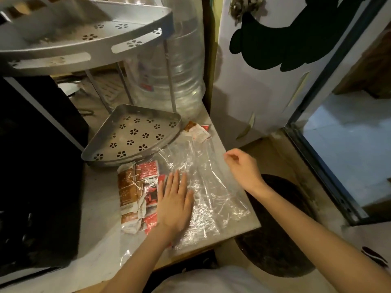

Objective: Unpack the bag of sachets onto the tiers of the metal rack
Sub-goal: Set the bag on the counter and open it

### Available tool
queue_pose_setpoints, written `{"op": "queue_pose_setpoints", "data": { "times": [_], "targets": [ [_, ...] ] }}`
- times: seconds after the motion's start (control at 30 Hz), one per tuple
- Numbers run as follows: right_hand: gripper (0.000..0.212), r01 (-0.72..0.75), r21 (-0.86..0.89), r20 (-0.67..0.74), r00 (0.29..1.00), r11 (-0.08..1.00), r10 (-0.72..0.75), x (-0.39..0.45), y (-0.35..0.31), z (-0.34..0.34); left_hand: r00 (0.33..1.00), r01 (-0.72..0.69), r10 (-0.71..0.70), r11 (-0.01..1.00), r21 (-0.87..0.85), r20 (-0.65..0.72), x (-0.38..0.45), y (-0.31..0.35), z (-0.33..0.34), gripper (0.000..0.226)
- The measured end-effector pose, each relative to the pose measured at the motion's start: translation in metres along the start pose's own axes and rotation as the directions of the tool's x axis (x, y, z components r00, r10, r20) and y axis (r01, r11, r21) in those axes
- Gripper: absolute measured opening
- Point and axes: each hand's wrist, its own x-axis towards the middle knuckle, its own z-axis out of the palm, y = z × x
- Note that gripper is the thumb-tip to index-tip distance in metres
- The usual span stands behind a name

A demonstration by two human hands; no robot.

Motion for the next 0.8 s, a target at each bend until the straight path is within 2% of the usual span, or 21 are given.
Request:
{"op": "queue_pose_setpoints", "data": {
  "times": [0.1, 0.17, 0.27, 0.37, 0.47, 0.6, 0.8],
  "targets": [
    [0.019, 0.277, -0.023, 0.017, 0.961, 0.961, -0.277, 0.006, -0.03, 0.01, 0.999, -0.031, 0.025, 0.99, -0.139, -0.043, -0.005, 0.003, -0.016, 0.063],
    [0.025, 0.373, -0.034, 0.11, 0.923, 0.927, -0.368, 0.012, -0.045, 0.022, 0.993, -0.051, 0.025, 0.971, -0.233, -0.114, -0.007, 0.002, -0.028, 0.056],
    [0.04, 0.426, -0.07, 0.253, 0.882, 0.902, -0.396, 0.02, -0.061, 0.042, 0.967, -0.057, -0.007, 0.968, -0.243, -0.256, -0.002, -0.008, -0.04, 0.057],
    [0.053, 0.485, -0.161, 0.316, 0.85, 0.859, -0.421, 0.029, -0.072, 0.06, 0.943, 0.015, -0.072, 0.984, -0.177, -0.324, 0.009, -0.03, -0.049, 0.06],
    [0.058, 0.536, -0.247, 0.342, 0.828, 0.807, -0.445, 0.038, -0.08, 0.077, 0.953, 0.08, -0.101, 0.993, -0.085, -0.286, 0.019, -0.05, -0.055, 0.064],
    [0.057, 0.563, -0.39, 0.352, 0.822, 0.728, -0.447, 0.051, -0.085, 0.097, 0.981, 0.079, -0.072, 0.996, 0.033, -0.179, 0.027, -0.062, -0.046, 0.064],
    [0.038, 0.534, -0.456, 0.331, 0.845, 0.713, -0.421, 0.058, -0.081, 0.105, 0.985, 0.072, -0.058, 0.994, 0.086, -0.161, 0.029, -0.068, -0.031, 0.065]
  ]
}}
